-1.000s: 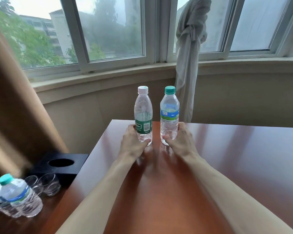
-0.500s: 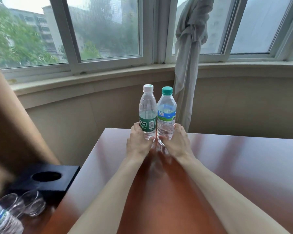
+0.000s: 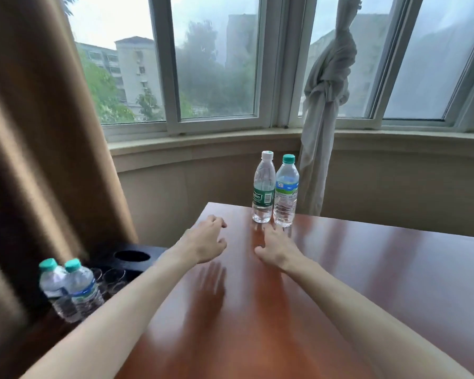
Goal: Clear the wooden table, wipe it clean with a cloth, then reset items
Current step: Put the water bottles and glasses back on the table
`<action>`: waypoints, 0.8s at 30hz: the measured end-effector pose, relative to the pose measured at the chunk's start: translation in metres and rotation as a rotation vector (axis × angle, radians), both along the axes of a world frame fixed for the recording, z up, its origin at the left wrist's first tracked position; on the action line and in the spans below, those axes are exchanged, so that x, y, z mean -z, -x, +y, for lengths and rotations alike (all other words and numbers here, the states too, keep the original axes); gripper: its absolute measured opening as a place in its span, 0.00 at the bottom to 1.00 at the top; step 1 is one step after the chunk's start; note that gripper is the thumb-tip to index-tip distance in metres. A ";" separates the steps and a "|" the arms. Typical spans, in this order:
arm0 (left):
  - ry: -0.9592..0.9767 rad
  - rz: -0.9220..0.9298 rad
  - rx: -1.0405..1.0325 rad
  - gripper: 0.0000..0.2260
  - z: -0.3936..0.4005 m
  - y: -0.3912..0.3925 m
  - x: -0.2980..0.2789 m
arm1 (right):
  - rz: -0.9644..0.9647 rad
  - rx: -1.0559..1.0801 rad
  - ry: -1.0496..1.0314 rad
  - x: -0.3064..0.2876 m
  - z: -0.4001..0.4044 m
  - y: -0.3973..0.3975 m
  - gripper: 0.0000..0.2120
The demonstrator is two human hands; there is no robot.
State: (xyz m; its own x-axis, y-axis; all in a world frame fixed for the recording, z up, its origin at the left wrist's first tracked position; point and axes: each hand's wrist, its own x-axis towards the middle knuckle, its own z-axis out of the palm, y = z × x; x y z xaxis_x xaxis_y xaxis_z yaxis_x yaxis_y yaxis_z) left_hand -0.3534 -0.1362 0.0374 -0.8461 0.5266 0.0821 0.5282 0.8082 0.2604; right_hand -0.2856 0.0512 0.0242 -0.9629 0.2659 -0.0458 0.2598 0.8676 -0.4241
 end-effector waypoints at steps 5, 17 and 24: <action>0.029 0.136 -0.026 0.16 -0.127 -0.057 0.019 | 0.028 -0.330 0.017 0.014 -0.118 -0.022 0.28; -0.245 0.096 -0.638 0.20 -0.358 -0.014 0.159 | -0.161 -0.476 0.033 0.102 -0.340 0.092 0.31; -0.678 -0.165 -0.754 0.52 -0.394 0.064 0.235 | -0.231 -0.319 0.209 0.173 -0.408 0.150 0.39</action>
